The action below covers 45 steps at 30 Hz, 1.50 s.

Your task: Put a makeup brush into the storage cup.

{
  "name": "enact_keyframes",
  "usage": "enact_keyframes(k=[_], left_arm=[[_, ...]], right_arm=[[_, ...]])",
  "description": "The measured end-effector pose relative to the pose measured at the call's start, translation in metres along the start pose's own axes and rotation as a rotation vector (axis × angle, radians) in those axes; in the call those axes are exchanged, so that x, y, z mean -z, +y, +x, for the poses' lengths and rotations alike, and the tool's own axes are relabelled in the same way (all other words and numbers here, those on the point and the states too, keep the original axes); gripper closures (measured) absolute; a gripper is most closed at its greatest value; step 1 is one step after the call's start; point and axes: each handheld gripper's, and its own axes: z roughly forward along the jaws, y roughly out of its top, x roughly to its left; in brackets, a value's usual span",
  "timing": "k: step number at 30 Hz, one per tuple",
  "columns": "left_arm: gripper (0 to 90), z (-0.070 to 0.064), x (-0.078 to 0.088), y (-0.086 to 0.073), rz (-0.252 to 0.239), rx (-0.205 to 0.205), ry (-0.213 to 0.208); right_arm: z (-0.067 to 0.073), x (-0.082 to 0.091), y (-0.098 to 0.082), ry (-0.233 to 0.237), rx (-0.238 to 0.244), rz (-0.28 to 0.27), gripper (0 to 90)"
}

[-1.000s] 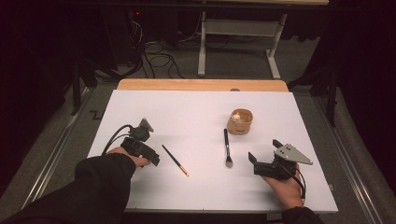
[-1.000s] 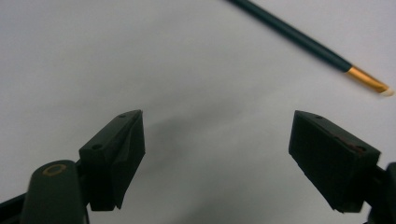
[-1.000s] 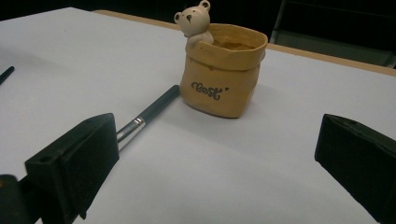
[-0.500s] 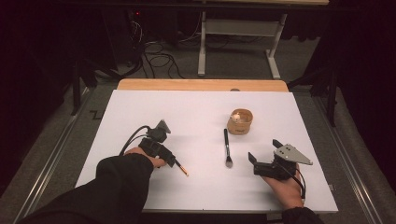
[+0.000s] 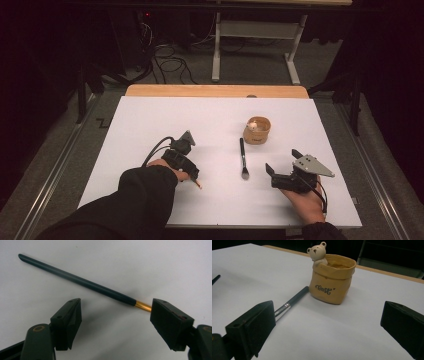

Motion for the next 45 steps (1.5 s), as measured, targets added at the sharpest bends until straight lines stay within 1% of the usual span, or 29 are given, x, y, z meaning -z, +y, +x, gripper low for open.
enact_keyframes(k=[2,5,6,9,13,14,15,17,20,22,24,26,32,35,36,37,38,40,41,42,43,45], left_arm=[[25.8,-0.001,-0.001,0.001,0.002,0.003,0.006],[25.2,-0.002,-0.003,0.005,0.014,0.037,0.009],[24.8,-0.002,-0.003,0.005,0.014,0.037,0.009],[23.7,-0.003,-0.005,0.009,0.017,0.068,0.016],[23.3,-0.005,-0.008,0.013,0.031,0.077,0.024],[23.2,-0.006,-0.009,0.013,0.034,0.073,0.038],[23.2,-0.006,-0.009,0.013,0.034,0.073,0.038],[23.6,-0.01,-0.011,0.013,0.039,0.06,0.072],[27.5,-0.015,-0.012,0.013,0.038,0.037,0.117],[31.8,-0.016,-0.012,0.011,0.034,0.022,0.147],[36.5,-0.017,-0.012,0.01,0.032,0.006,0.167],[38.4,-0.018,-0.011,0.01,0.031,-0.007,0.171],[41.5,-0.018,-0.011,0.009,0.026,-0.024,0.176],[44.2,-0.019,-0.01,0.006,0.012,-0.045,0.178],[45.4,-0.019,-0.01,0.006,0.012,-0.045,0.178],[47.6,-0.019,-0.01,0.006,0.009,-0.052,0.177],[51.0,-0.02,-0.009,0.004,0.003,-0.068,0.177],[57.1,-0.02,-0.009,0.004,0.001,-0.075,0.179],[60.8,-0.021,-0.008,0.003,-0.002,-0.097,0.177],[63.7,-0.021,-0.008,0.003,-0.002,-0.097,0.177],[66.1,-0.021,-0.008,0.002,-0.003,-0.113,0.175],[69.8,-0.021,-0.008,0.001,-0.008,-0.121,0.173]], right_arm=[[0.0,0.0,0.0,0.0,0.0,0.0,0.5],[0.0,0.0,0.0,0.0,0.0,0.002,0.5],[0.0,0.0,0.0,0.0,0.0,0.003,0.5],[0.0,0.0,0.0,0.001,0.002,0.002,0.5],[0.001,0.0,0.0,0.001,0.007,0.002,0.5],[0.001,0.0,0.0,0.001,0.008,0.002,0.5],[0.001,0.0,0.0,0.002,0.009,0.002,0.5],[0.001,0.0,0.0,0.002,0.011,0.001,0.5],[0.001,0.0,0.001,0.002,0.011,0.002,0.5],[0.001,0.0,0.001,0.002,0.01,0.0,0.5],[0.001,0.0,0.001,0.002,0.009,0.0,0.5],[0.001,0.0,0.001,0.003,0.009,0.0,0.5],[0.002,0.0,0.001,0.003,0.009,0.002,0.5],[0.002,0.0,0.001,0.004,0.01,0.0,0.5],[0.002,0.0,0.001,0.004,0.009,0.001,0.5],[0.002,0.0,0.001,0.004,0.01,0.001,0.5],[0.002,0.0,0.001,0.005,0.01,0.0,0.5],[0.002,0.0,0.001,0.004,0.011,-0.001,0.5],[0.002,0.0,0.001,0.004,0.011,-0.001,0.5],[0.002,0.0,0.001,0.004,0.011,-0.001,0.5],[0.002,0.0,0.001,0.003,0.011,-0.001,0.5],[0.002,0.0,0.001,0.003,0.011,-0.001,0.5]])
